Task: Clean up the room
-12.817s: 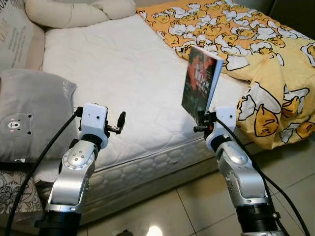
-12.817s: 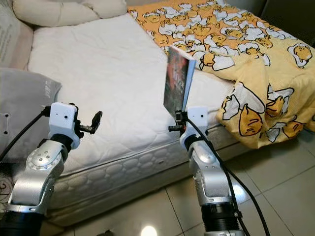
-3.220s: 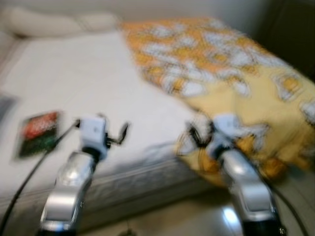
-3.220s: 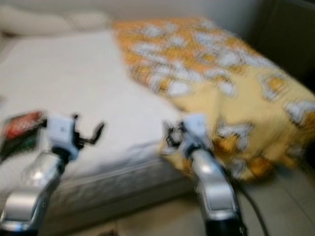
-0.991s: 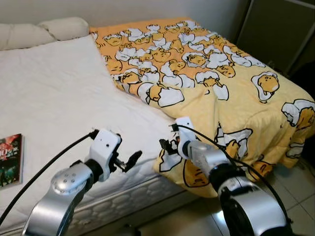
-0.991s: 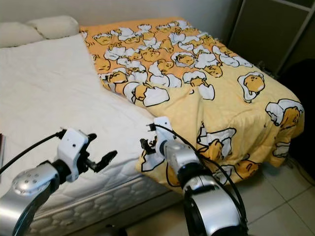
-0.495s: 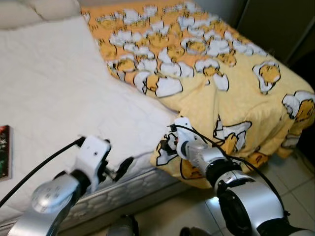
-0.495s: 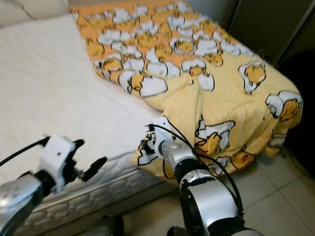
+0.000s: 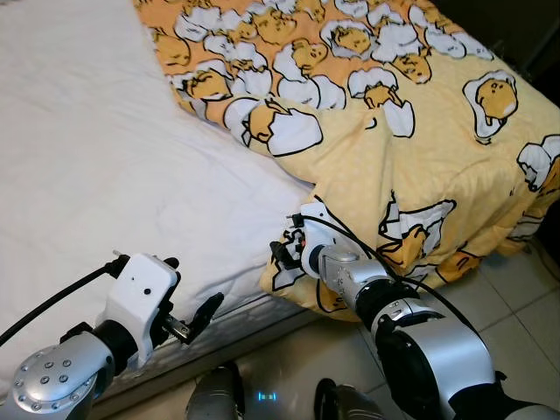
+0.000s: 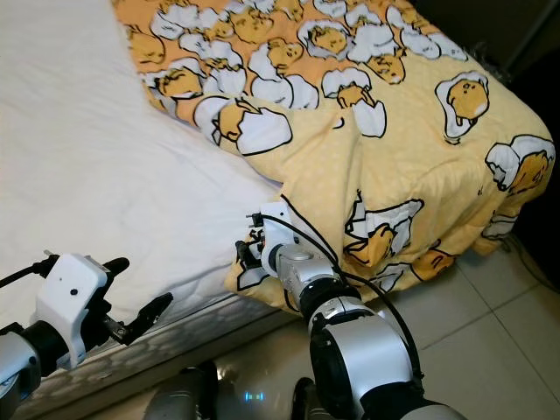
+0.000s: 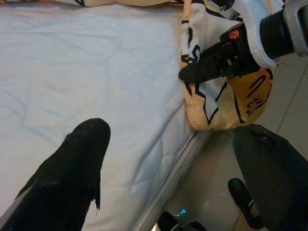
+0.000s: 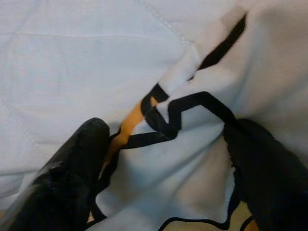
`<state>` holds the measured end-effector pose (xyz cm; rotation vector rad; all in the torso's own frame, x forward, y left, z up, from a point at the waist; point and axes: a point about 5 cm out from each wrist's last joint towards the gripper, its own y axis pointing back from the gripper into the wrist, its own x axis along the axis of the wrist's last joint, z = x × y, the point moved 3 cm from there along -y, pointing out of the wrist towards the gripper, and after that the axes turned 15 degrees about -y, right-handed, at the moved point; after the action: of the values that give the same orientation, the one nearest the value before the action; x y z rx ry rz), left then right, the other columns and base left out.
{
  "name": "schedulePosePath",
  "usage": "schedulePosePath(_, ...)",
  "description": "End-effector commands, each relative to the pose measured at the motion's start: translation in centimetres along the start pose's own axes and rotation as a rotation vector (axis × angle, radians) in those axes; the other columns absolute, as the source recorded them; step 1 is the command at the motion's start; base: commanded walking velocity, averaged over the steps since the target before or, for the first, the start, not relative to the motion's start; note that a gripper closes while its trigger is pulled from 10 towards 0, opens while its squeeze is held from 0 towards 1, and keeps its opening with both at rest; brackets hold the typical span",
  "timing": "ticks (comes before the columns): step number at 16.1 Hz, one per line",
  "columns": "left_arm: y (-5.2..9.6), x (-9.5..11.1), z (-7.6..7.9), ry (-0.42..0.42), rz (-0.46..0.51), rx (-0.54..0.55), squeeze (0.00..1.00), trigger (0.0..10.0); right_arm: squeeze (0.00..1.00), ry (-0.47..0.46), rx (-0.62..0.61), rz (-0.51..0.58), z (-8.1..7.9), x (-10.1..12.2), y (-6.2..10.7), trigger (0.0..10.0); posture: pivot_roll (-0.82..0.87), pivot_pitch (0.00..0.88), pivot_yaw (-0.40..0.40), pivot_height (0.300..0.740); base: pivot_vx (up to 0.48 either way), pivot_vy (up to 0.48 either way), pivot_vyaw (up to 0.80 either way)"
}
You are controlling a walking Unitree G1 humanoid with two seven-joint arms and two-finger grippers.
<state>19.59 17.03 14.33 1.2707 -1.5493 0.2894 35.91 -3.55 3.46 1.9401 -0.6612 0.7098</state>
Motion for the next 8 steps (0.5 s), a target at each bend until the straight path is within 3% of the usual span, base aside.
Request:
schedulePosePath(1,0.40,-0.03,0.34,0.003,-0.010,-0.007,0.36,10.0,0.00,-0.018,-0.002,-0.012,0.01,-0.50,-0.06,0.0,0.26,0.249,-0.028,0.740,0.000,0.000,0.00)
schedulePosePath(8,0.10,0.26,0.42,0.001,-0.006,-0.025,0.36,10.0,0.00,-0.007,-0.020,-0.016,0.75,-0.44,0.09,0.0,0.26,0.244,-0.022,0.740,0.000,0.000,0.00)
